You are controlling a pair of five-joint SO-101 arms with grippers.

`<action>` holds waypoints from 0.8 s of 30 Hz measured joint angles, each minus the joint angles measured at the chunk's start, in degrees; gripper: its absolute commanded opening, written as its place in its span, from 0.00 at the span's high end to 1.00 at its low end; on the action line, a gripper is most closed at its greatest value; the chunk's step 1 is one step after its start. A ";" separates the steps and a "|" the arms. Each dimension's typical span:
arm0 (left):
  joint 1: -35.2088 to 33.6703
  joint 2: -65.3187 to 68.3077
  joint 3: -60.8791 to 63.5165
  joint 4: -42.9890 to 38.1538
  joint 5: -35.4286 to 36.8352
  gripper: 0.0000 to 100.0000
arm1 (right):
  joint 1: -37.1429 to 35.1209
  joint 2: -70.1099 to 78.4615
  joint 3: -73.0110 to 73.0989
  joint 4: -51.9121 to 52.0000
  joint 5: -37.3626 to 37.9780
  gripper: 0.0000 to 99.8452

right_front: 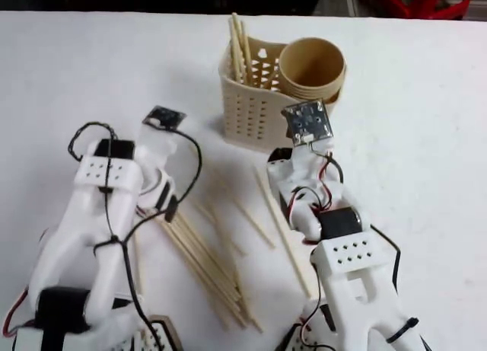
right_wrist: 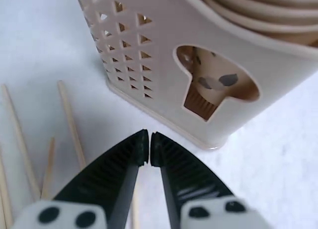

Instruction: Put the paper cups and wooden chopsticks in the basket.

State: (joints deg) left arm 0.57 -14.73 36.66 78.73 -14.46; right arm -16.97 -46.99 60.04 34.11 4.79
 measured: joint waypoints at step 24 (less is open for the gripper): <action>-12.84 -6.95 18.73 -6.42 -7.12 0.80 | 0.00 0.00 0.00 0.00 0.00 0.98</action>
State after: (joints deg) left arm -12.26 -21.67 55.38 72.31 -21.58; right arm -16.97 -46.99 60.04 34.11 4.79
